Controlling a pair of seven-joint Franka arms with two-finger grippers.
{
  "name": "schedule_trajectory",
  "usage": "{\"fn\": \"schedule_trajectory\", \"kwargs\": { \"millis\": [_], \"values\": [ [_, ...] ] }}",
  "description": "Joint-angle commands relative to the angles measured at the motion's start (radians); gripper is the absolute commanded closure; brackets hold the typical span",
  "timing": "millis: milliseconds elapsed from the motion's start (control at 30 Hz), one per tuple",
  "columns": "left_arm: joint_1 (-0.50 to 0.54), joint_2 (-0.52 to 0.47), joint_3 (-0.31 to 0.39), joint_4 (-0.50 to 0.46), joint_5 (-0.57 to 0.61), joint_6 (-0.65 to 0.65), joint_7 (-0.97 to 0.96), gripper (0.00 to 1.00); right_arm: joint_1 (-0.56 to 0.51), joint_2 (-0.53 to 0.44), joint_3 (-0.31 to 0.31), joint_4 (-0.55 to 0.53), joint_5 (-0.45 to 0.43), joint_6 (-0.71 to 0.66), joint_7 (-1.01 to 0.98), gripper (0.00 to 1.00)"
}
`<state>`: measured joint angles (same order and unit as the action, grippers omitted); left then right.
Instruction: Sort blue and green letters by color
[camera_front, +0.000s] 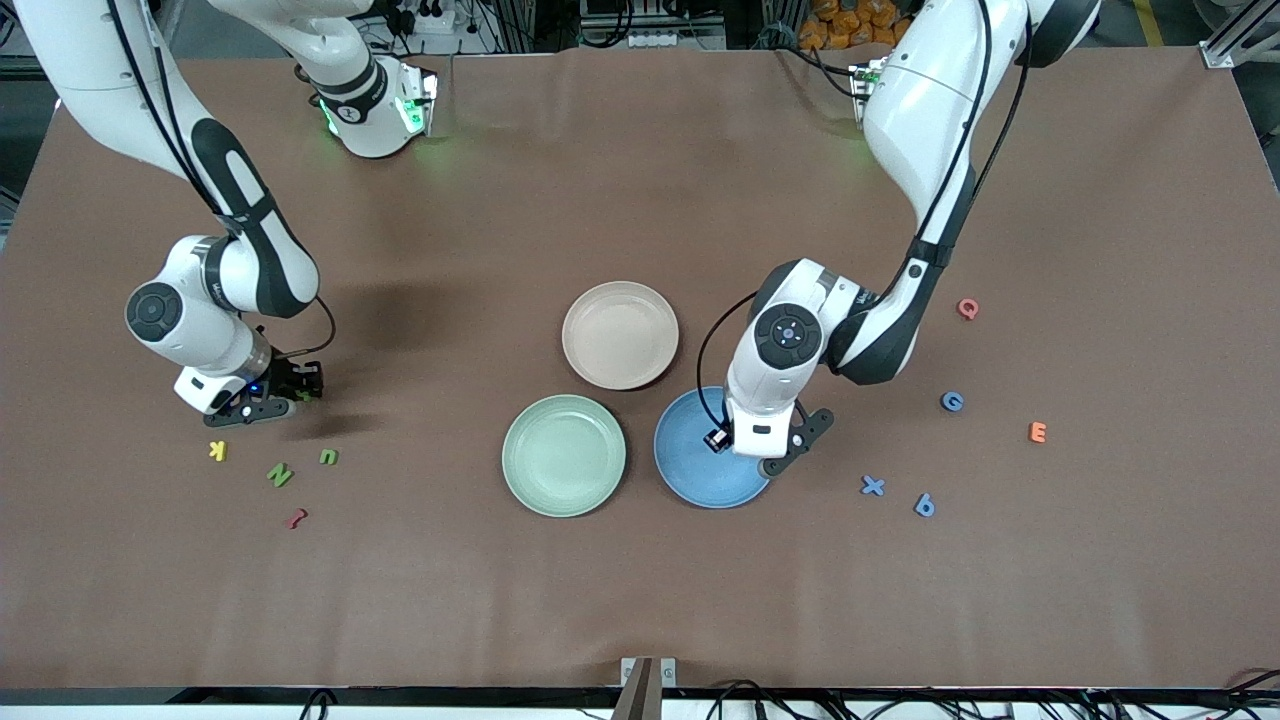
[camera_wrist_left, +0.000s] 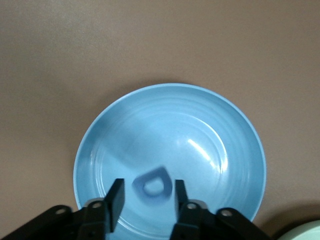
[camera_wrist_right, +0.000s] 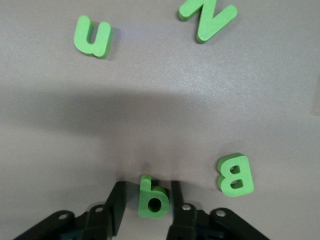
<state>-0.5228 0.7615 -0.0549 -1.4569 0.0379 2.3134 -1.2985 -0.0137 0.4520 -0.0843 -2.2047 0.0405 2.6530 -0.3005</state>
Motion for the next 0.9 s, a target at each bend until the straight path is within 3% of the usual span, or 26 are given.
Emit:
{"fn": "schedule_trajectory", "kwargs": {
  "millis": [0,200,433,567,867],
  "values": [
    [-0.002,0.009,0.007,0.023,0.022,0.003,-0.001,0.0,-0.003,0.008,0.001,-0.003,0.021,0.013,-0.014,0.73],
    [0.015,-0.011,0.007,0.006,0.028,-0.02,0.131,0.0,-0.002,0.01,0.001,-0.001,0.021,0.013,-0.014,1.0],
    [0.092,-0.033,0.01,0.003,0.03,-0.193,0.39,0.0,0.003,0.007,0.006,0.008,0.021,0.001,-0.003,1.0],
    [0.168,-0.047,0.009,0.003,0.03,-0.219,0.527,0.0,0.001,0.0,0.029,0.017,0.022,-0.01,0.029,1.0],
    [0.253,-0.053,0.012,-0.008,0.028,-0.224,0.542,0.0,0.011,-0.015,0.098,0.1,0.022,-0.136,0.191,1.0]
  ]
}}
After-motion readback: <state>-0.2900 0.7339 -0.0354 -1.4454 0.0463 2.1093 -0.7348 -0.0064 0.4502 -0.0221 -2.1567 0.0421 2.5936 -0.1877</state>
